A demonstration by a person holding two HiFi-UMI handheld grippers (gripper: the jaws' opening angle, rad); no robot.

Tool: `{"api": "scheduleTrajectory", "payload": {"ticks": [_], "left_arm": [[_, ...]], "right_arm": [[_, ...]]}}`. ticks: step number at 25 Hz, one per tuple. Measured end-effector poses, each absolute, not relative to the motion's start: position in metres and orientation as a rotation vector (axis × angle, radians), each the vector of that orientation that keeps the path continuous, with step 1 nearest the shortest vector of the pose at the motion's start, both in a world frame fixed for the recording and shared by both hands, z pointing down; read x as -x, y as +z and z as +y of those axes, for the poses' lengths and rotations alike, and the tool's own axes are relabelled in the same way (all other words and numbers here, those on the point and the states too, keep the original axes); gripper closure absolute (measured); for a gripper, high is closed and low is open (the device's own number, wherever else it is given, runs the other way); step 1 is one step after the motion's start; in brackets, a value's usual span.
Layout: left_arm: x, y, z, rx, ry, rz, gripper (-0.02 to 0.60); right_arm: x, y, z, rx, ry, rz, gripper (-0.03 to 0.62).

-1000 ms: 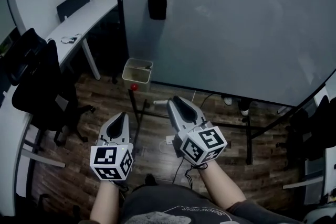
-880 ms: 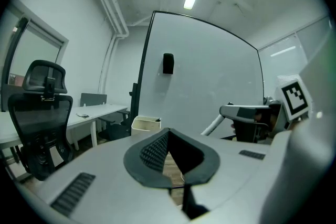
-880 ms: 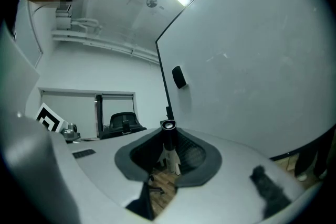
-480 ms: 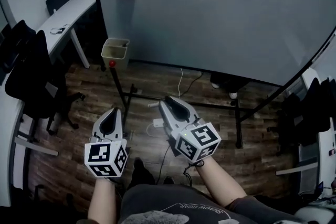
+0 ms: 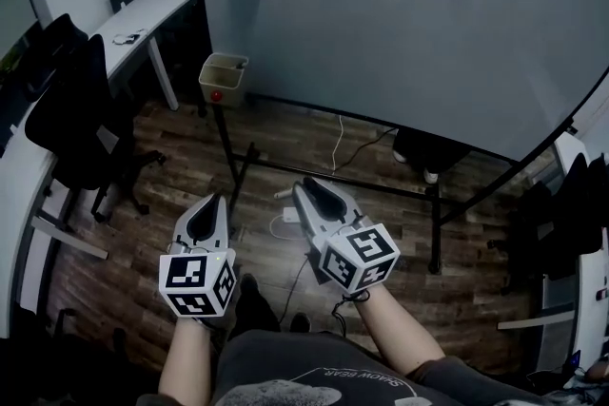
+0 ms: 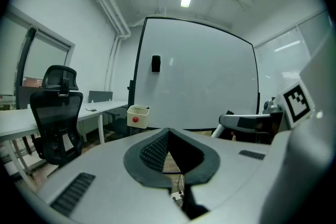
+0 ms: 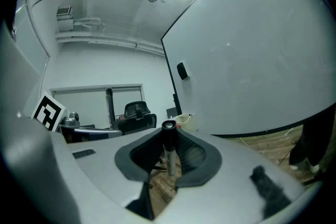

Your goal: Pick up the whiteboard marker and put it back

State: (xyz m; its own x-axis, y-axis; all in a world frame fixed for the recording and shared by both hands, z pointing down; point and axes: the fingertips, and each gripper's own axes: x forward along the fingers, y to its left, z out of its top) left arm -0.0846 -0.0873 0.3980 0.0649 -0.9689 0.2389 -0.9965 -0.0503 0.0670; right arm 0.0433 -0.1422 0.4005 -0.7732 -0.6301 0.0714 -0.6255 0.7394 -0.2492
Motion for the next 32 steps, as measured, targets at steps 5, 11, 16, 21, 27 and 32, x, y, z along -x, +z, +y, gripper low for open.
{"api": "scheduleTrajectory", "payload": {"ticks": [5, 11, 16, 21, 27, 32], "left_arm": [[0.080, 0.401, -0.080, -2.121, 0.202, -2.006, 0.568], [0.079, 0.407, -0.080, -2.130, 0.205, -1.986, 0.569], [0.095, 0.408, -0.107, -2.129, 0.183, -1.985, 0.568], [0.116, 0.400, -0.146, -2.161, 0.169, -1.983, 0.568], [0.153, 0.392, -0.205, -2.186, 0.165, -1.982, 0.568], [0.183, 0.389, -0.251, -2.192, 0.158, -1.981, 0.568]], "right_arm": [[-0.048, 0.407, -0.138, 1.047, -0.434, 2.924, 0.513], [-0.045, 0.419, -0.141, 1.044, -0.457, 2.953, 0.513], [-0.033, 0.414, -0.165, 1.056, -0.419, 2.959, 0.512], [-0.012, 0.401, -0.201, 1.067, -0.381, 2.939, 0.513], [0.023, 0.387, -0.259, 1.078, -0.344, 2.917, 0.513], [0.051, 0.375, -0.305, 1.087, -0.321, 2.899, 0.511]]}}
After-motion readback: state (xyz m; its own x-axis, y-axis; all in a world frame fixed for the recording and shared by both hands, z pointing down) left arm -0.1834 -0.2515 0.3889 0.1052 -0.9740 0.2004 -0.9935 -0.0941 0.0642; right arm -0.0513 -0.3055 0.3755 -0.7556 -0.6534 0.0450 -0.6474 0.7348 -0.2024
